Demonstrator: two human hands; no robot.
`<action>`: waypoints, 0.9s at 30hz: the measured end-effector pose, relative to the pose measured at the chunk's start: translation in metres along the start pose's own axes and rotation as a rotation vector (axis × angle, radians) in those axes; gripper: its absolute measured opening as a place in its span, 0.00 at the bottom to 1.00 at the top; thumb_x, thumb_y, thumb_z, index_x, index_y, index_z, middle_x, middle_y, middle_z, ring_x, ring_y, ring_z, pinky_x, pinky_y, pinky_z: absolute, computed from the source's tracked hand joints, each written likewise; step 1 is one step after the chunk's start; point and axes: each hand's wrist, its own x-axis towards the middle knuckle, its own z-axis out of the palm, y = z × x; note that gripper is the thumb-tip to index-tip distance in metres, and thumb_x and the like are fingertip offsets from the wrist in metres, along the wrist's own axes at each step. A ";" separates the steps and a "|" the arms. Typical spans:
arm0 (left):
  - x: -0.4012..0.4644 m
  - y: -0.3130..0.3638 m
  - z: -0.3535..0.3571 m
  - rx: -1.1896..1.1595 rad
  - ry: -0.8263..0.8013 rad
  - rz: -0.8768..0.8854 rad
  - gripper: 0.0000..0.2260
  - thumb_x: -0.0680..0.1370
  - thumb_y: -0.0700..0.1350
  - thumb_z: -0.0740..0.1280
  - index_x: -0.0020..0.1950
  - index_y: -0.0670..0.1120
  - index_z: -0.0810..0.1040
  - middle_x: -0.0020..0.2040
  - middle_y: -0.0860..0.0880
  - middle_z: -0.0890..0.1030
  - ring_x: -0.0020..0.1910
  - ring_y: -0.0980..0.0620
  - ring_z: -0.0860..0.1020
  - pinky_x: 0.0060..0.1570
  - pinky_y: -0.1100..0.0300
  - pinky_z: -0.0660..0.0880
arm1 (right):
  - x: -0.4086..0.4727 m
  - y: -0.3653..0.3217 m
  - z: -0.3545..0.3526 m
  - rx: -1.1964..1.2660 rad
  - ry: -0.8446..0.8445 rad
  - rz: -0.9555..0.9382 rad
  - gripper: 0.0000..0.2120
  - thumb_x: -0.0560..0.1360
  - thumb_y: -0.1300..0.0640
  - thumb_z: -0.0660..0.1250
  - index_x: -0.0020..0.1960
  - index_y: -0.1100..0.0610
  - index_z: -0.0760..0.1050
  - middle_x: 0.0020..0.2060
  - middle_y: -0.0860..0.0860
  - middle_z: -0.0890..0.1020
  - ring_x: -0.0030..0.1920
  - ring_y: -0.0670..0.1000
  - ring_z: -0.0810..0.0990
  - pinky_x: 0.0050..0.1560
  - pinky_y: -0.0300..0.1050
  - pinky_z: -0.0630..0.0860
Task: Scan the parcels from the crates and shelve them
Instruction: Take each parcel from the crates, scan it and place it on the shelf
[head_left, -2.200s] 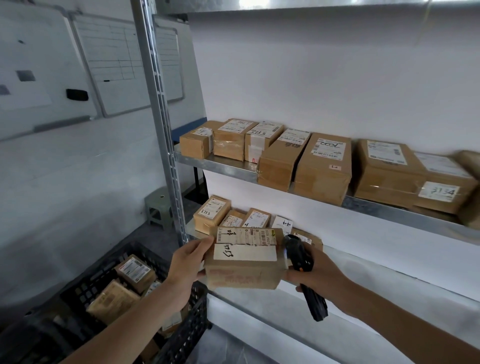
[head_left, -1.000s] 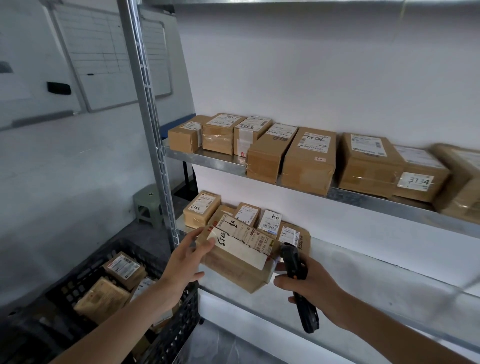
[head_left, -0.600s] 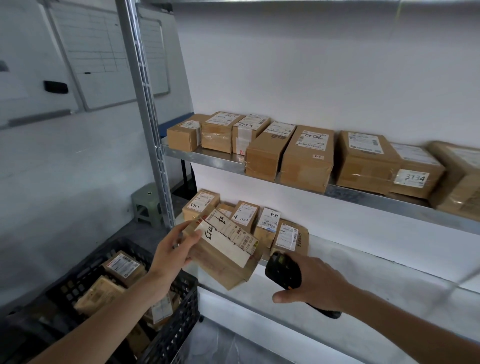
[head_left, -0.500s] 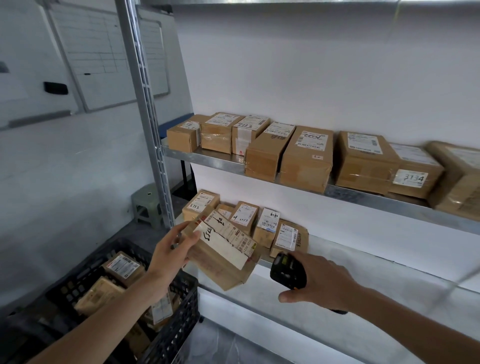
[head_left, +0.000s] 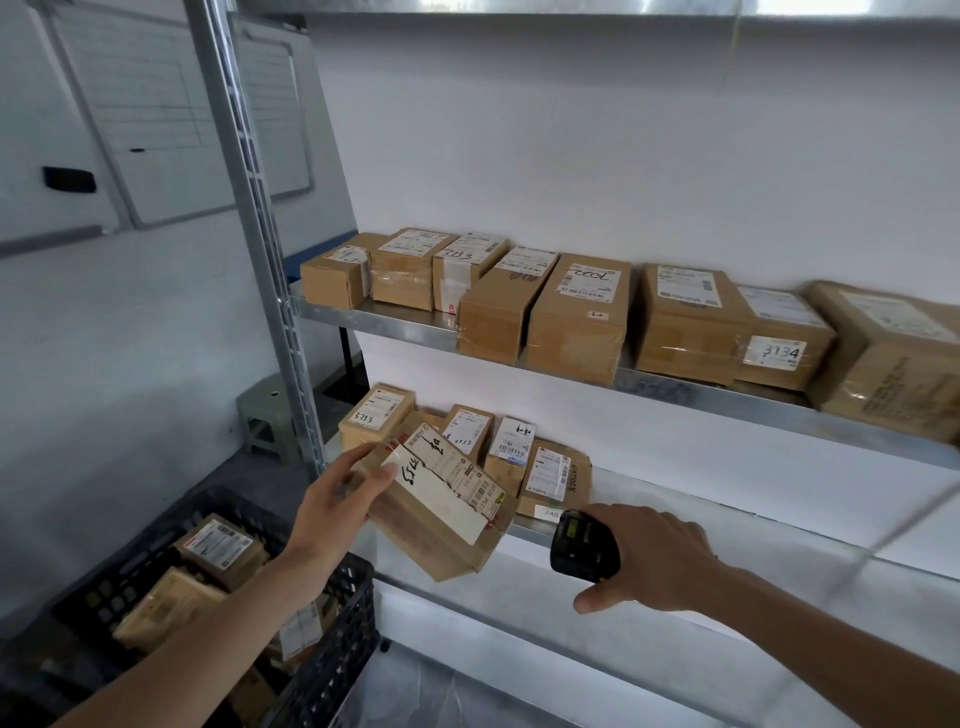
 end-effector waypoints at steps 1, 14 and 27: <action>0.001 0.000 0.002 0.007 0.001 0.004 0.23 0.66 0.65 0.78 0.59 0.65 0.80 0.57 0.54 0.82 0.59 0.51 0.80 0.62 0.45 0.78 | 0.000 0.002 0.000 -0.001 0.001 0.009 0.39 0.62 0.27 0.76 0.68 0.40 0.70 0.55 0.40 0.81 0.57 0.48 0.78 0.47 0.45 0.67; 0.012 -0.001 0.023 0.057 -0.006 0.019 0.21 0.66 0.67 0.76 0.58 0.68 0.80 0.56 0.59 0.80 0.59 0.52 0.79 0.64 0.43 0.76 | -0.009 0.026 -0.009 0.037 0.032 0.066 0.37 0.60 0.23 0.74 0.63 0.39 0.71 0.51 0.37 0.80 0.53 0.45 0.77 0.46 0.45 0.66; 0.020 0.008 0.045 0.031 -0.027 0.046 0.25 0.60 0.69 0.75 0.56 0.70 0.80 0.61 0.52 0.79 0.62 0.49 0.78 0.63 0.42 0.77 | -0.006 0.046 -0.015 -0.054 0.023 0.057 0.35 0.62 0.25 0.74 0.61 0.42 0.72 0.49 0.39 0.80 0.52 0.46 0.77 0.48 0.46 0.70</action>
